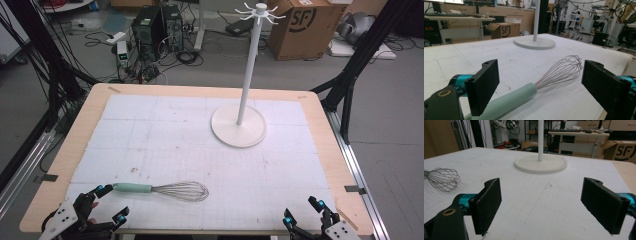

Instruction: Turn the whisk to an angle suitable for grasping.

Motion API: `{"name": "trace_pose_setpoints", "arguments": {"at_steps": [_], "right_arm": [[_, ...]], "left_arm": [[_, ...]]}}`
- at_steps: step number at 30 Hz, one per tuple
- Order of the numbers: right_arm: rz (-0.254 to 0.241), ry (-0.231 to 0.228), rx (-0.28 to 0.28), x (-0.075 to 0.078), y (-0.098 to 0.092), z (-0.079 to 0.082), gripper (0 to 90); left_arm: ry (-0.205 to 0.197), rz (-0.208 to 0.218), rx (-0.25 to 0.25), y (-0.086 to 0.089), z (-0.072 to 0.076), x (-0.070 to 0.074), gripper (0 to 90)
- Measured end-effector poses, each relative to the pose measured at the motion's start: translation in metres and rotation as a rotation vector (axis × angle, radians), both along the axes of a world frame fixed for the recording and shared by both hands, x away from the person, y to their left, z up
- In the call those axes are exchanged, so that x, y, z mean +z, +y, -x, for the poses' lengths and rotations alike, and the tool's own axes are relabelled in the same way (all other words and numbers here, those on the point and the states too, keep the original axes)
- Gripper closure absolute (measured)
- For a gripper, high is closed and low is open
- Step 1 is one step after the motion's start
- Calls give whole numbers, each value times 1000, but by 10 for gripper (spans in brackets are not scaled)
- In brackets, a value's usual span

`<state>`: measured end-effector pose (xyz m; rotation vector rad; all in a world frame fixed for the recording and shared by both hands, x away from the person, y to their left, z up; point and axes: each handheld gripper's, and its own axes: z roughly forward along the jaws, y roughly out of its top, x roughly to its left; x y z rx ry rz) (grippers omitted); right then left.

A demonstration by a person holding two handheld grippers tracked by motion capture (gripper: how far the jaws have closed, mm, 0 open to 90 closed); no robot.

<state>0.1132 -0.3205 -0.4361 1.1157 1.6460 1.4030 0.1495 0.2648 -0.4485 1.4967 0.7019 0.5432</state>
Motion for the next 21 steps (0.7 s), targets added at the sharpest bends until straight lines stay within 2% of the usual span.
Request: {"name": "trace_pose_setpoints", "arguments": {"at_steps": [14,21], "right_arm": [[-6,1,0,0,0,1,161],[-14,2,20,1,3,-1,161]], "left_arm": [[0,-9,-7,-1,0,0,153],[-4,5,-2,-1,0,0,153]]}}
